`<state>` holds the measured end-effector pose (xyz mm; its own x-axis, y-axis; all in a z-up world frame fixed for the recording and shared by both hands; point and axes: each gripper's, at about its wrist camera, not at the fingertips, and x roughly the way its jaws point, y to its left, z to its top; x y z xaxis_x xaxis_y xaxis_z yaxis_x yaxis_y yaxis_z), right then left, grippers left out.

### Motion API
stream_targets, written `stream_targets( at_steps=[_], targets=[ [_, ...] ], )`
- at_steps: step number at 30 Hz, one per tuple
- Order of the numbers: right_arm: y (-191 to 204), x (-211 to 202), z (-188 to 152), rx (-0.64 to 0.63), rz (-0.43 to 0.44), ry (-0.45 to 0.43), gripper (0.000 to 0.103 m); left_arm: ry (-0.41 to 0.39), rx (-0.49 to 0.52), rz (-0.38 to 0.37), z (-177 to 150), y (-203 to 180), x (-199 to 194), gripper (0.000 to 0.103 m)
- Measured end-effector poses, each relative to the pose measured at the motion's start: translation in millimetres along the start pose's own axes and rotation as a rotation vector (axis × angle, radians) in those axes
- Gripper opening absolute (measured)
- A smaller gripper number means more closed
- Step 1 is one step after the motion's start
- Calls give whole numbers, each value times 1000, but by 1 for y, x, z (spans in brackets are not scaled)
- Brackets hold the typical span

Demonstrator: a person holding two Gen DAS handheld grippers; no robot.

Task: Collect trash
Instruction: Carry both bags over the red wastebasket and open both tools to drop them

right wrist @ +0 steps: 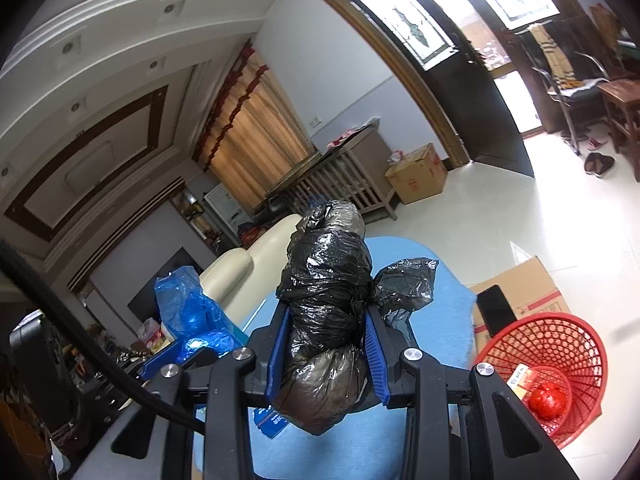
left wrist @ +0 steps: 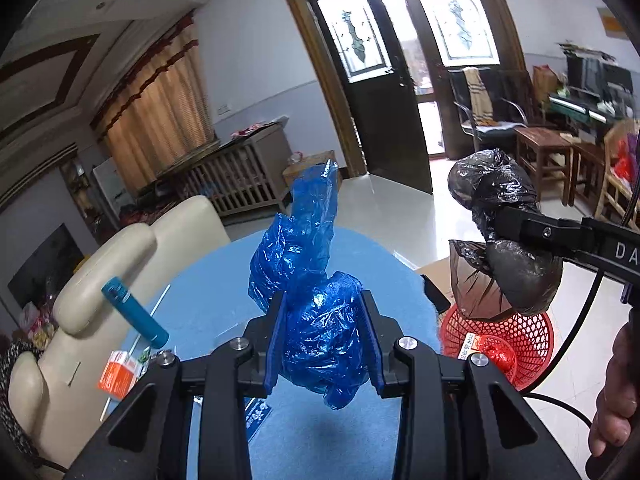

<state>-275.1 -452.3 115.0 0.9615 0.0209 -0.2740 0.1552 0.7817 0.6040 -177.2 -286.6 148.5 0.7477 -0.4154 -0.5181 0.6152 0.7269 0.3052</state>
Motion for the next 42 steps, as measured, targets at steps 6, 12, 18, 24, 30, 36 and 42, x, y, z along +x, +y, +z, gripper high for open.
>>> stream_targets(
  at_steps=[6,12,18,24,30,36,42],
  targets=[
    [-32,-13,5,62,-37,-21,38,15,57,-17,4,-30,8,37],
    [-57,-29,5,116,-69,-48,38,35,105,-39,7,-57,18,37],
    [-84,-41,6,163,-102,-60,38,50,156,-69,10,-85,27,37],
    [-108,-46,5,210,-146,-57,38,81,197,-110,14,-113,44,37],
    [-137,-48,1,256,-195,-44,39,144,202,-177,13,-132,65,37],
    [-174,-42,-8,314,-262,-6,40,218,209,-301,10,-157,91,38],
    [-210,-36,-20,382,-326,47,41,279,225,-412,8,-185,113,53]
  ],
)
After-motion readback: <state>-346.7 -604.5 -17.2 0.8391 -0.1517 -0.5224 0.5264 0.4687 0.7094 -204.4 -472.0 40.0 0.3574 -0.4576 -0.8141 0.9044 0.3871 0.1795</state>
